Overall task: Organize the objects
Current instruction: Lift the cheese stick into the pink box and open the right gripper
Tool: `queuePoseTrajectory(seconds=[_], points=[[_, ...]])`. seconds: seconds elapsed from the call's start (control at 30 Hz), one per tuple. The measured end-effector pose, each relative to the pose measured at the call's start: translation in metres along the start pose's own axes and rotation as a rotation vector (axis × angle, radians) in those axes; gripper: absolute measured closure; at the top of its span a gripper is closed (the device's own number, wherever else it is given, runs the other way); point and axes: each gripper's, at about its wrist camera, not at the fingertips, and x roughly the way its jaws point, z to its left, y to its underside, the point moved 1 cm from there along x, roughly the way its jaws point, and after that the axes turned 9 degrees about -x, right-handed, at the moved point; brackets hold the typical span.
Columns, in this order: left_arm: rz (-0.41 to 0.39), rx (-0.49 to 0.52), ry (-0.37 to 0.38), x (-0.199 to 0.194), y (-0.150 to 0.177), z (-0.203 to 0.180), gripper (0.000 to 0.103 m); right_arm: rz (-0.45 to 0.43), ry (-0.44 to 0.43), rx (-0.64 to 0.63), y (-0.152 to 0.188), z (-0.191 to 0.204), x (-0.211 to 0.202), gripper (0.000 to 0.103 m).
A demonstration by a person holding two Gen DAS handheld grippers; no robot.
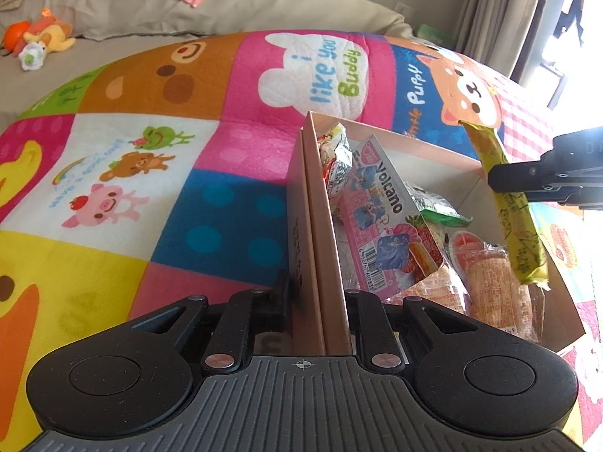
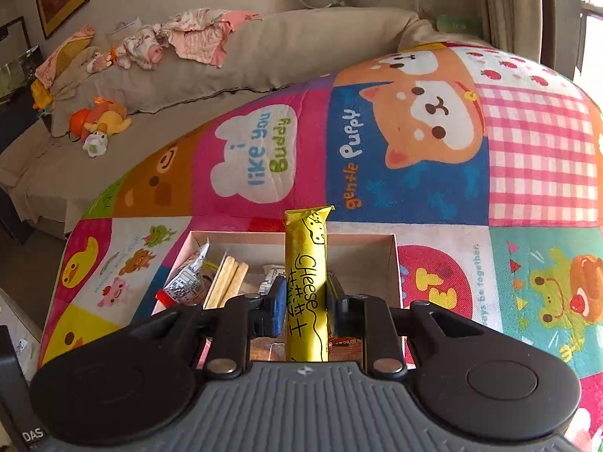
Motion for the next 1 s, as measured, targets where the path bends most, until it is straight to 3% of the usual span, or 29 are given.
queuePoseTrajectory(seconds=[0.17, 0.5, 0.77, 0.93, 1.0], points=[[0.001, 0.000, 0.000, 0.000, 0.000, 0.000, 0.084, 0.041, -0.032, 0.047, 0.006, -0.010, 0.015, 0.081], [0.001, -0.001, -0.001, 0.000, 0.000, 0.000, 0.084, 0.023, -0.007, 0.015, 0.017, -0.018, 0.003, 0.079], [0.003, 0.002, -0.002, 0.000, 0.000, 0.000, 0.085, -0.028, 0.069, -0.072, 0.050, -0.032, -0.033, 0.065], [0.004, 0.028, -0.014, 0.000, 0.001, -0.002, 0.085, -0.068, 0.058, -0.118, 0.078, -0.038, -0.063, 0.047], [-0.002, 0.041, -0.022, 0.000, 0.002, -0.004, 0.086, -0.087, 0.046, -0.151, 0.093, -0.038, -0.075, 0.046]])
